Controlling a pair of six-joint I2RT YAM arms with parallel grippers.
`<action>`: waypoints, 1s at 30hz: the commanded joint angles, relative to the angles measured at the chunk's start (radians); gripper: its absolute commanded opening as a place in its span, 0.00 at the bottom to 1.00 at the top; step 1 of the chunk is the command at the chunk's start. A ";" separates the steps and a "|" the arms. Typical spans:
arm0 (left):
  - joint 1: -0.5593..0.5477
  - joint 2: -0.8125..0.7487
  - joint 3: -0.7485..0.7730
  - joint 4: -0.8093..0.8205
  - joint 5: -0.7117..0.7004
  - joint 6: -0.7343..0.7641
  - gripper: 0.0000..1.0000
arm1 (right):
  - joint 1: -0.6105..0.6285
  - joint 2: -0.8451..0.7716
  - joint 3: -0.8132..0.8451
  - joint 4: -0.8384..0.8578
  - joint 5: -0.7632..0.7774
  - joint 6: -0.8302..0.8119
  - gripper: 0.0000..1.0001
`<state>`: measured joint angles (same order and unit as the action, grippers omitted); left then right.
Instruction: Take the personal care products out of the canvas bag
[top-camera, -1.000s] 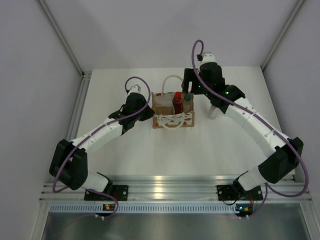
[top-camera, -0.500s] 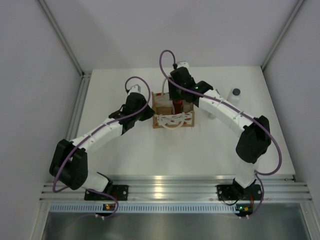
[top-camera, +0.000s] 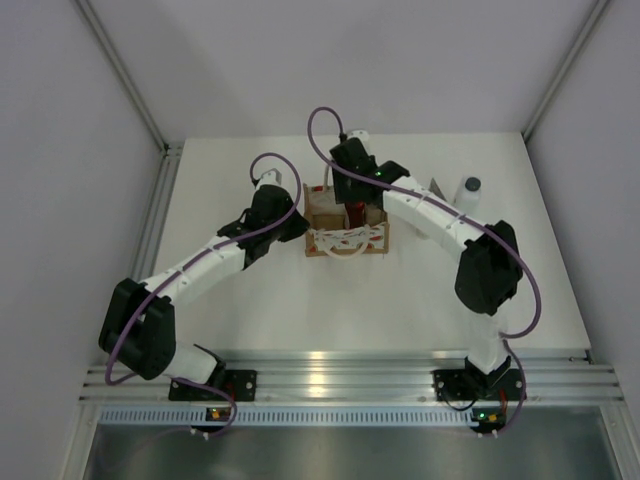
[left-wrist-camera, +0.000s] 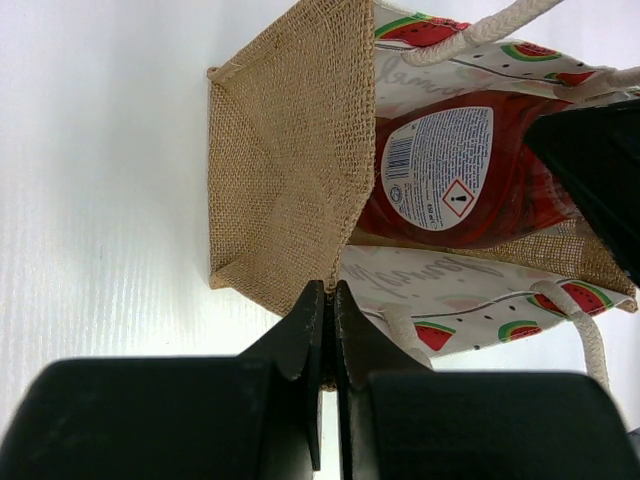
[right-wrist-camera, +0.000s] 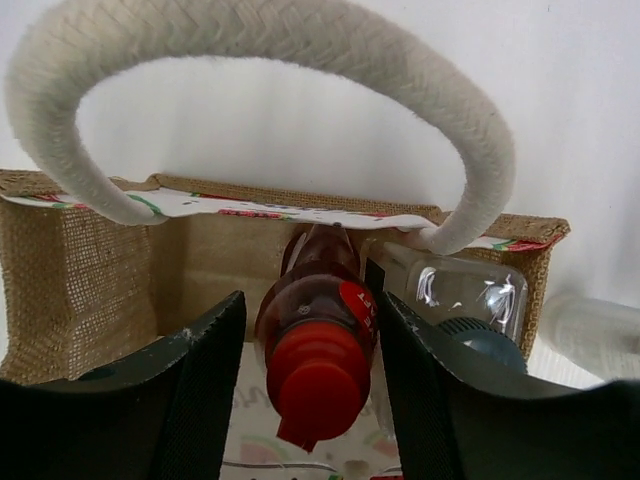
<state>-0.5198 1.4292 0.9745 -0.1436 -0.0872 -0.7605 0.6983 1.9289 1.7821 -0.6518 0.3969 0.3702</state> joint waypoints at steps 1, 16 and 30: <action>0.003 -0.018 0.043 0.015 -0.009 0.003 0.00 | 0.020 0.022 0.050 -0.031 0.025 0.027 0.54; 0.003 -0.027 0.027 0.013 -0.006 0.001 0.00 | 0.021 0.113 0.069 -0.031 0.054 0.062 0.60; 0.001 -0.039 0.024 0.013 -0.005 0.007 0.00 | 0.020 0.168 0.091 -0.029 0.082 0.076 0.53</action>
<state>-0.5198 1.4292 0.9745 -0.1432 -0.0856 -0.7601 0.7116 2.0598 1.8416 -0.6502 0.4381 0.4355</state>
